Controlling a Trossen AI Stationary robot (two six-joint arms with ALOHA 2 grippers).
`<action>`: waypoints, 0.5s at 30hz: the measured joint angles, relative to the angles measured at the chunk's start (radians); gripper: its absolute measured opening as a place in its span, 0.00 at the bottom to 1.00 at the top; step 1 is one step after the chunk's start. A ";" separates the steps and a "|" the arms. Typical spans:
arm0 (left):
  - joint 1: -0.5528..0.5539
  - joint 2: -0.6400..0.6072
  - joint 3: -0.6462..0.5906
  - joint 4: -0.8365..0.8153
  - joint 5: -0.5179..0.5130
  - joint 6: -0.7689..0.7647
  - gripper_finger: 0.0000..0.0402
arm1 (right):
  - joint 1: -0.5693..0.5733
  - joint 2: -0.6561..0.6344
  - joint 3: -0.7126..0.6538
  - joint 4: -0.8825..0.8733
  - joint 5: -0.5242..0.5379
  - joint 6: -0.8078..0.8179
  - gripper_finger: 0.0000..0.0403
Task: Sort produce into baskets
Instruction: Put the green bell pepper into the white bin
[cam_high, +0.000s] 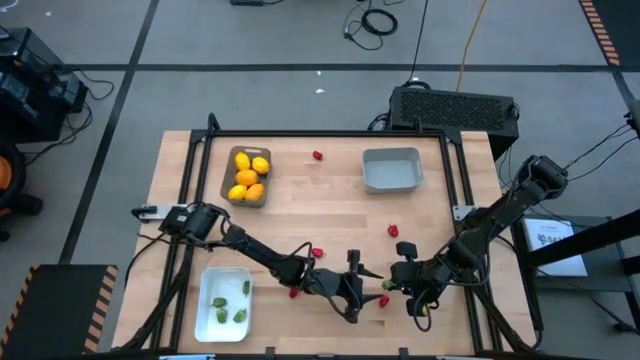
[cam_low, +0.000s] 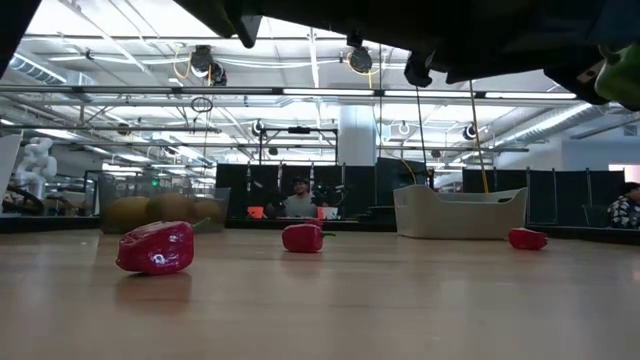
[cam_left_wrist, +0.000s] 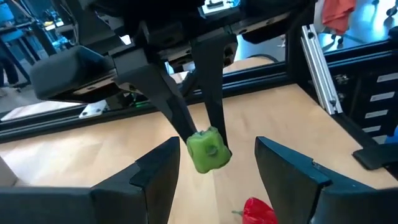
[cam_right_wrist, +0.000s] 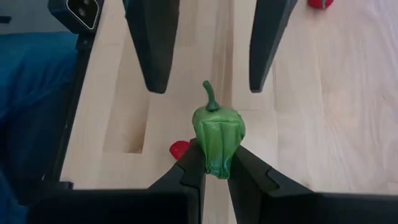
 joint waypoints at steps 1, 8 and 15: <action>-0.001 0.000 0.000 0.005 0.000 0.000 0.53 | 0.000 0.000 0.000 -0.001 0.001 -0.001 0.11; 0.004 0.000 0.000 0.018 0.000 -0.001 0.53 | -0.002 0.000 0.000 0.008 0.004 -0.007 0.11; 0.008 0.000 0.000 0.018 0.000 -0.001 0.53 | -0.002 0.000 0.000 0.013 0.005 -0.018 0.11</action>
